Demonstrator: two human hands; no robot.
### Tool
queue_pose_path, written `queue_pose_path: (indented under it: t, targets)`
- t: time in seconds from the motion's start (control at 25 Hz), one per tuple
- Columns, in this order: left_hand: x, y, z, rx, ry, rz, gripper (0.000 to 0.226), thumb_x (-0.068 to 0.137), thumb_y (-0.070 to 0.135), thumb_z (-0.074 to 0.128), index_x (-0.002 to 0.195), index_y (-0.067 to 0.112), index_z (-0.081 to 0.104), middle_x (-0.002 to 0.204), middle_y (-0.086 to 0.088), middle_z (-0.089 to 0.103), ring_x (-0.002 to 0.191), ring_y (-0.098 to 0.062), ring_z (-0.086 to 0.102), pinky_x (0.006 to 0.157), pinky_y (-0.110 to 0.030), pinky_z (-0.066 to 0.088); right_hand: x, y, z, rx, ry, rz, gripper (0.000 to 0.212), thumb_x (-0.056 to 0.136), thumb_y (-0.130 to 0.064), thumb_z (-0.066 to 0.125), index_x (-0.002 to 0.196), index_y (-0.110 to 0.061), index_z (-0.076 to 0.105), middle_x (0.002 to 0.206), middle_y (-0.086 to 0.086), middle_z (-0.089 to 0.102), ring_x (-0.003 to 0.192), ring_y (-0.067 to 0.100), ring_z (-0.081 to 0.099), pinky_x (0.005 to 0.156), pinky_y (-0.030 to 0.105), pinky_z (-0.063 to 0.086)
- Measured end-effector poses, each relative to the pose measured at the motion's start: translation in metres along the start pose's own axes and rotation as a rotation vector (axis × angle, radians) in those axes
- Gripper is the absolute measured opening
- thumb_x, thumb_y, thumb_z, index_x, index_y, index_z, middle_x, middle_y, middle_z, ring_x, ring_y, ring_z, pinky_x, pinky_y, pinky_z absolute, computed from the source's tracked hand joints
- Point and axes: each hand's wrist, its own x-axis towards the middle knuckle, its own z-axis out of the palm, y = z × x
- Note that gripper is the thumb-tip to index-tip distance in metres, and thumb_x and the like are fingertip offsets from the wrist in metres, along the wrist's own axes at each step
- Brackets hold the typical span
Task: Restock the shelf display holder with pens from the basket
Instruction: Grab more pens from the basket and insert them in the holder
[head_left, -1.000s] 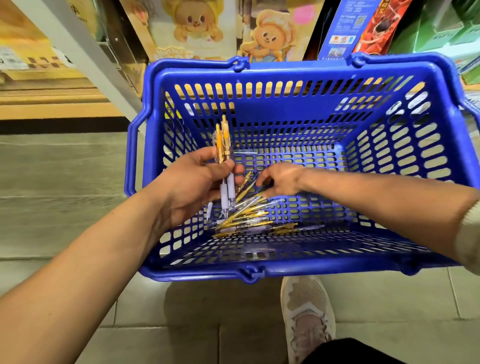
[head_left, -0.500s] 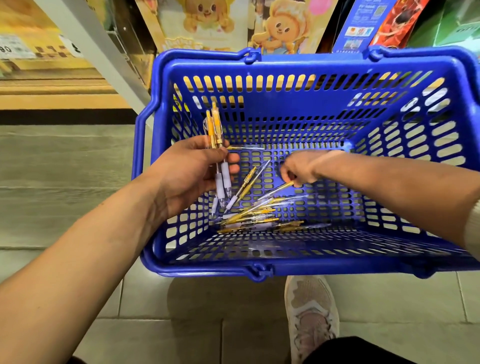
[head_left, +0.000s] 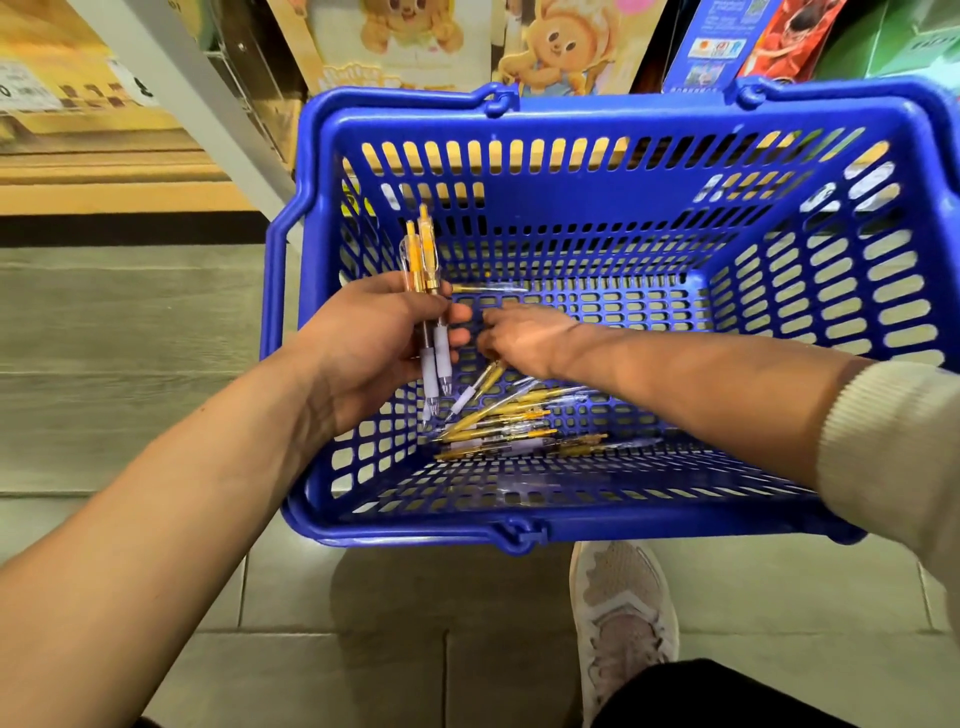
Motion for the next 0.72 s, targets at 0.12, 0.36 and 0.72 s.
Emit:
queue_pose_path:
  t: [0.12,0.36,0.72]
  targets:
    - [0.002,-0.003,0.0,0.011,0.0,0.004,0.01,0.102,0.005,0.053,0.106,0.008,0.062,0.086,-0.008,0.067,0.08,-0.021,0.063,0.077,-0.034,0.057,-0.007,0.013,-0.008,0.189,-0.036,0.003,0.01,0.099,-0.025,0.058,0.108,-0.027,0.063,0.123,-0.003,0.062,0.121,0.028,0.057,0.092,0.038,0.049]
    - [0.007,-0.011,0.0,0.182,0.081,0.037,0.012,0.105,0.009,0.051,0.109,0.009,0.062,0.109,-0.011,0.07,0.097,-0.022,0.071,0.079,-0.034,0.062,-0.046,0.045,-0.078,0.75,0.001,-0.005,0.027,0.09,-0.065,0.058,0.098,-0.043,0.072,0.076,-0.019,0.07,0.072,-0.007,0.064,0.075,0.022,0.044]
    - [0.006,-0.013,0.01,0.092,-0.066,-0.106,0.019,0.105,0.012,0.051,0.119,0.008,0.063,0.093,-0.008,0.073,0.085,-0.019,0.07,0.085,-0.04,0.06,-0.036,0.019,-0.098,1.321,-0.01,-0.058,0.028,0.086,-0.046,0.076,0.087,-0.018,0.077,0.075,-0.004,0.069,0.067,0.004,0.064,0.063,0.016,0.054]
